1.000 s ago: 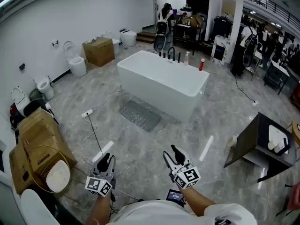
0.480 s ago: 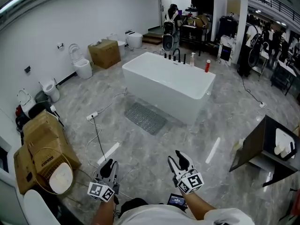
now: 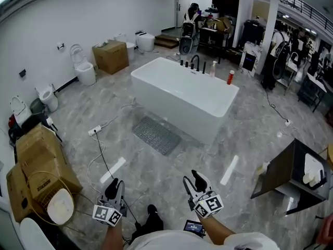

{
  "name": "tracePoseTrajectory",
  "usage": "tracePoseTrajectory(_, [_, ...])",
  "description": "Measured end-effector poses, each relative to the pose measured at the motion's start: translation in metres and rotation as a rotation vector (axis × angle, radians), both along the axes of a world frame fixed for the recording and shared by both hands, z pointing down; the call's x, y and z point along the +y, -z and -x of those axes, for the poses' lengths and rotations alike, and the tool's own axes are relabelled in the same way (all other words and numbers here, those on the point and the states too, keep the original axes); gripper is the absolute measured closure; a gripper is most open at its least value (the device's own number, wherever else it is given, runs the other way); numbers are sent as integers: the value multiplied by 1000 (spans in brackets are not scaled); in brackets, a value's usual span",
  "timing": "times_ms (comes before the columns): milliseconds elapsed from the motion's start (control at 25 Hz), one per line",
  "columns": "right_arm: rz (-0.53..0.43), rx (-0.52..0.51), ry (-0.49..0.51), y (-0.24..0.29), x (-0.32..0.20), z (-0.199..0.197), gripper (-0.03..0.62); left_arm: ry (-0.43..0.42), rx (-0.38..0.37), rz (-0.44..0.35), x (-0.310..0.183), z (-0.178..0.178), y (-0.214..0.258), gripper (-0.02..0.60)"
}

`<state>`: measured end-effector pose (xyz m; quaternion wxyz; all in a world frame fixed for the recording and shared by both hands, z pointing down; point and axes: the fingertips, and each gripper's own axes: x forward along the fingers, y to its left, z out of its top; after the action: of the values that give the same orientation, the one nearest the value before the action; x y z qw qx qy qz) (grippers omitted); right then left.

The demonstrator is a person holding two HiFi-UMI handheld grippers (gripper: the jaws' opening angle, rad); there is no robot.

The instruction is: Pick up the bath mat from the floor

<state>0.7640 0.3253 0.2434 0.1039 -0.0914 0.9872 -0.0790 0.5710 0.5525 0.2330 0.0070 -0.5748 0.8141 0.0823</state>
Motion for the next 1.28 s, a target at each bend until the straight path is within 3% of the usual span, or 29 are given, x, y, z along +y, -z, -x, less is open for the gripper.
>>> tracePoseTrajectory(520, [-72,-24,11,46,-65,232,399,-59,-47,-4,-68,208,18,480])
tracePoseTrajectory(720, [-58,-16,10,47,-92,286,399,-45,11,-27,-92,267,12,480])
tracePoseTrajectory(1040, [-50,-22,-11,24,-166,382,399,-21,15,-15,-151,363,-4,480])
tracePoseTrajectory(1280, [-27,-28,11,24,-248,466,399,-5,-2,15,-228,446,11,480])
